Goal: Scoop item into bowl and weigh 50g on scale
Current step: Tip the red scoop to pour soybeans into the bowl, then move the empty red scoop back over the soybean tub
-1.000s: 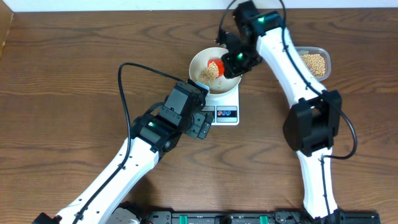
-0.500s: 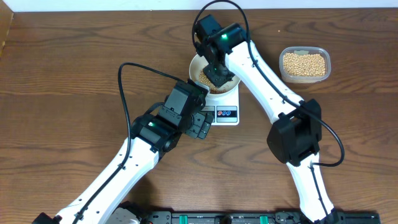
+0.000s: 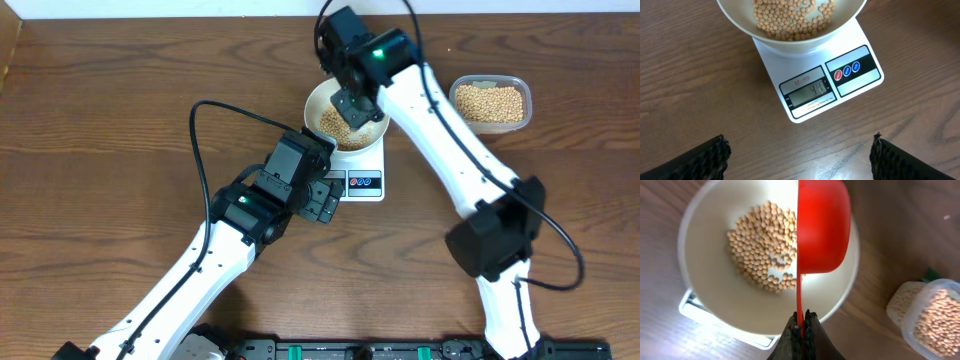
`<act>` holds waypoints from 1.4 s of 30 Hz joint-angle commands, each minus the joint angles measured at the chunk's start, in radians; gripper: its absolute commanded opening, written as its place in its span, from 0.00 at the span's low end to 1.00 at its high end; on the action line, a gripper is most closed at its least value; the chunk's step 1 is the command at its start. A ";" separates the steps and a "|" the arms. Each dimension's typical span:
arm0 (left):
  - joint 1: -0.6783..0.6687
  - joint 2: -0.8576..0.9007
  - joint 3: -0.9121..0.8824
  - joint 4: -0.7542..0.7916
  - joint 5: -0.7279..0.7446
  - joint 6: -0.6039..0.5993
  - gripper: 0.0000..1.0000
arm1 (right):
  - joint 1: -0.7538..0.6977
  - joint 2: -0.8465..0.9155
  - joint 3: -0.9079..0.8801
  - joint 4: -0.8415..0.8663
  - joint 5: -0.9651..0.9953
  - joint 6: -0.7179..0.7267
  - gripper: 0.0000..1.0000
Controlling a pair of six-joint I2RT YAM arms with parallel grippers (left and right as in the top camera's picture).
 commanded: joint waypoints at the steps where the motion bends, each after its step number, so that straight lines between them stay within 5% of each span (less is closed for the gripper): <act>1: 0.003 -0.008 -0.002 0.001 0.009 0.013 0.92 | -0.018 -0.072 0.016 0.002 -0.056 0.015 0.01; 18: 0.003 -0.008 -0.002 0.001 0.009 0.013 0.92 | -0.302 -0.114 0.016 -0.018 -0.575 -0.052 0.01; 30: 0.003 -0.008 -0.002 0.001 0.009 0.013 0.92 | -0.589 -0.113 0.013 -0.048 -0.535 -0.053 0.01; 42: 0.003 -0.008 -0.002 0.001 0.009 0.013 0.92 | -0.697 -0.109 0.013 -0.047 -0.520 -0.060 0.01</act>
